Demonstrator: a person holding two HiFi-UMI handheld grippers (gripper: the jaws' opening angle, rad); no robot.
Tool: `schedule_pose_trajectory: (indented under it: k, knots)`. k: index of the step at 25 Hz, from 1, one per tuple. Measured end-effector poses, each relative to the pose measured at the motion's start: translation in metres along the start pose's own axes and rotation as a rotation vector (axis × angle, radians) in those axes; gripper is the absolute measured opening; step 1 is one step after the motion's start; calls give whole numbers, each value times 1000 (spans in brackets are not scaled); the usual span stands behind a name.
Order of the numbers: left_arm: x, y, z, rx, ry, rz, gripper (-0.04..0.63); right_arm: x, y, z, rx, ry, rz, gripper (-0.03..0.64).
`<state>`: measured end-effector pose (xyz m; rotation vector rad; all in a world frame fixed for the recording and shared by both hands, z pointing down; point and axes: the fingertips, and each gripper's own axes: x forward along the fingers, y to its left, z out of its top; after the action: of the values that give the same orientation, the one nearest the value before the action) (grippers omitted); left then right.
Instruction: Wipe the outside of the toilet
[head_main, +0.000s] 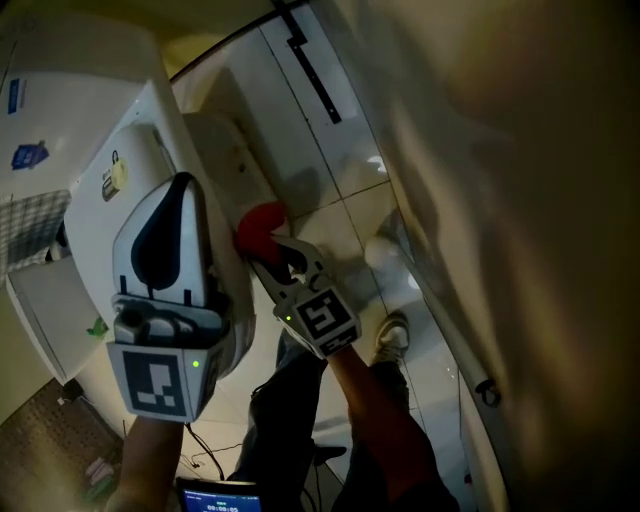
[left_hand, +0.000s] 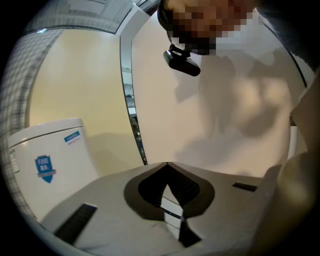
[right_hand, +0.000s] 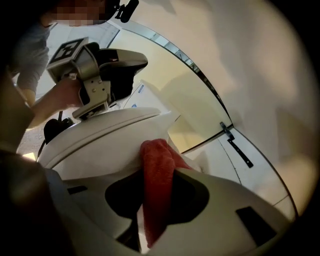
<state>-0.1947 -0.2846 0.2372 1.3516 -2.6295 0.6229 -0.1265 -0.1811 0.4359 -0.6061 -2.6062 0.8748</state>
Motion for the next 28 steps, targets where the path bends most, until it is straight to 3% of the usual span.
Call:
schedule_pose_trajectory:
  k: [4, 8, 10, 13, 16, 21, 24, 28]
  knots:
    - [10, -6, 8, 36, -33, -27, 9, -5, 0, 1, 15, 11, -2, 91]
    - [47, -1, 15, 95, -51, -90, 9, 21, -22, 25, -10, -46, -13, 91]
    - [74, 0, 18, 167, -55, -152, 9, 44, -40, 41, -29, -71, -25, 91]
    - [117, -2, 16, 336, -73, -265, 11, 85, -68, 59, -51, -94, -43, 91]
    - [153, -5, -5, 458, -37, -363, 11, 117, -88, 65, -37, -103, -50, 91]
    - [188, -9, -28, 630, -16, -463, 11, 165, -117, 47, -22, -107, -60, 91]
    - [190, -11, -30, 650, -33, -483, 11, 185, -132, 25, -10, -94, -68, 91]
    - [185, -8, -22, 661, -59, -448, 11, 187, -137, -19, -5, -66, -73, 91]
